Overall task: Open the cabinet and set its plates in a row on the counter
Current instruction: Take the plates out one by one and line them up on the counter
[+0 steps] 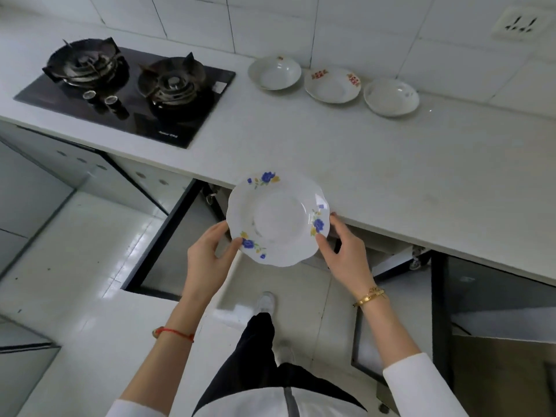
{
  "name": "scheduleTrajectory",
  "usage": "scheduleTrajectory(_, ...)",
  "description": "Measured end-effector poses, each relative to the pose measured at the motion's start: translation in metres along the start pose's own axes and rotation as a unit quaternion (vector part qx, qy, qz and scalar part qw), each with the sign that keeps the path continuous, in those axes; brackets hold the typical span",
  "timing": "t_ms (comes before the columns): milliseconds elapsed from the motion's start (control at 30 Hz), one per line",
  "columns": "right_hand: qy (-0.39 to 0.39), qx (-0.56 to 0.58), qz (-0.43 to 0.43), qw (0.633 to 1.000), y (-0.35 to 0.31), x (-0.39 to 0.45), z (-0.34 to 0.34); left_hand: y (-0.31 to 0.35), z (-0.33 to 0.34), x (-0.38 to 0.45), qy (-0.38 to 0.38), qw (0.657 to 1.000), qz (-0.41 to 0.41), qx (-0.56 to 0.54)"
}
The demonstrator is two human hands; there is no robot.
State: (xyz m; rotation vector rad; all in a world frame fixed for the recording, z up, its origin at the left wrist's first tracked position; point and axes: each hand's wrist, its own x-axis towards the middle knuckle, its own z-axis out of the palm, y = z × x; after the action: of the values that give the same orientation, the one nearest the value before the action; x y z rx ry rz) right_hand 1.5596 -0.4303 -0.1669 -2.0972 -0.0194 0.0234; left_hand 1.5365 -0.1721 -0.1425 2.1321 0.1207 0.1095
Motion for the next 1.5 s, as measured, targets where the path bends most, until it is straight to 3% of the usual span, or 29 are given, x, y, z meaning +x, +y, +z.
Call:
scheduleTrajectory(333,0.121,-0.020,0.061,0.991,0.012,0.064,-0.032,0.034,0.039,0.118,-0.079,0.995,0.054,-0.041)
scheduleTrajectory(767,0.246,-0.029,0.131,0.960,0.037,0.111,-0.097,0.085,0.129,0.231,-0.221,0.966,0.131,-0.004)
scheduleTrajectory(1067,0.248,-0.040,0.152,0.956,0.096,0.162,-0.188,0.140,0.236,0.278,-0.245,0.962,0.121,-0.003)
scheduleTrajectory(1500,0.193,-0.091,0.155,0.964,0.204,0.278,-0.335,0.209,0.417,0.338,-0.214,0.977,0.008,0.009)
